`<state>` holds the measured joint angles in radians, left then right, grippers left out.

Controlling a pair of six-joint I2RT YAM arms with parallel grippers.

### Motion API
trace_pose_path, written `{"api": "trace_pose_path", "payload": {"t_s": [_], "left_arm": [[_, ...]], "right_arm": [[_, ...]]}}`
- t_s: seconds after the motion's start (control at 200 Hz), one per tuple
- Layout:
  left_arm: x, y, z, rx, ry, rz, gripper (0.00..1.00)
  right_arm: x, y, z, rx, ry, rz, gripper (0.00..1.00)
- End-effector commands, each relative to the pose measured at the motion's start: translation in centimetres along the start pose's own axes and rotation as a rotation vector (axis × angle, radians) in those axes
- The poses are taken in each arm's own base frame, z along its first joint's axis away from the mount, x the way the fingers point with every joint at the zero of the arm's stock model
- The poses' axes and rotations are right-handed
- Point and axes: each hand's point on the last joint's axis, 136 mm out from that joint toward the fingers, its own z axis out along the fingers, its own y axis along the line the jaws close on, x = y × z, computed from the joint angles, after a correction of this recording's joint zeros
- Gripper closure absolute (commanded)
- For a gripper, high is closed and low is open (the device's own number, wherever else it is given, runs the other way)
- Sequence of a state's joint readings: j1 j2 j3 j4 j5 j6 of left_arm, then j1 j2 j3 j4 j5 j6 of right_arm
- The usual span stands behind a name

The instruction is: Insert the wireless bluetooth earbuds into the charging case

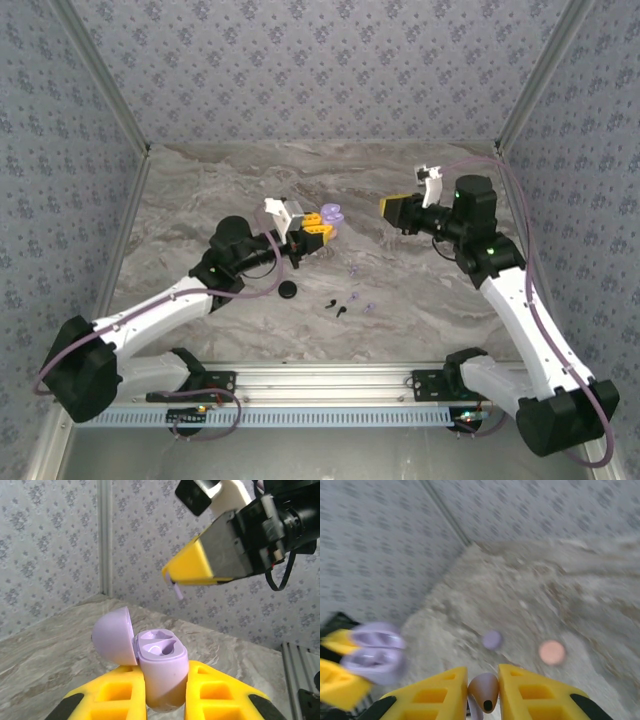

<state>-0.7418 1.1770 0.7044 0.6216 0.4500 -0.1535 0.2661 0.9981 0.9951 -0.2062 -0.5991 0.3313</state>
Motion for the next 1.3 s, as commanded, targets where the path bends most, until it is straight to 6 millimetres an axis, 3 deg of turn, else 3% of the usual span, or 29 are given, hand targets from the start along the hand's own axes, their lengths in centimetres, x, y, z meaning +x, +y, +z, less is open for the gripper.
{"api": "trace_pose_path", "payload": {"t_s": [0.0, 0.165, 0.455, 1.024, 1.294], "left_arm": [[-4.5, -2.2, 0.3, 0.114, -0.14, 0.014, 1.0], [-5.8, -3.2, 0.4, 0.186, -0.191, -0.011, 1.0], [-7.0, -4.3, 0.8, 0.281, -0.225, -0.048, 1.0], [-6.8, -4.5, 1.4, 0.308, -0.202, -0.054, 1.0], [-6.8, -4.3, 1.4, 0.292, -0.208, -0.055, 1.0]], "right_arm": [[-2.6, 4.0, -0.9, -0.181, -0.105, -0.035, 0.75], [-4.2, 6.9, -1.7, -0.262, -0.163, -0.114, 0.75], [-3.5, 10.0, -1.2, -0.343, -0.162, -0.193, 0.75], [-3.0, 10.3, 0.0, -0.33, -0.149, -0.211, 0.75], [-1.6, 10.2, 0.6, -0.336, -0.095, -0.202, 0.75]]}}
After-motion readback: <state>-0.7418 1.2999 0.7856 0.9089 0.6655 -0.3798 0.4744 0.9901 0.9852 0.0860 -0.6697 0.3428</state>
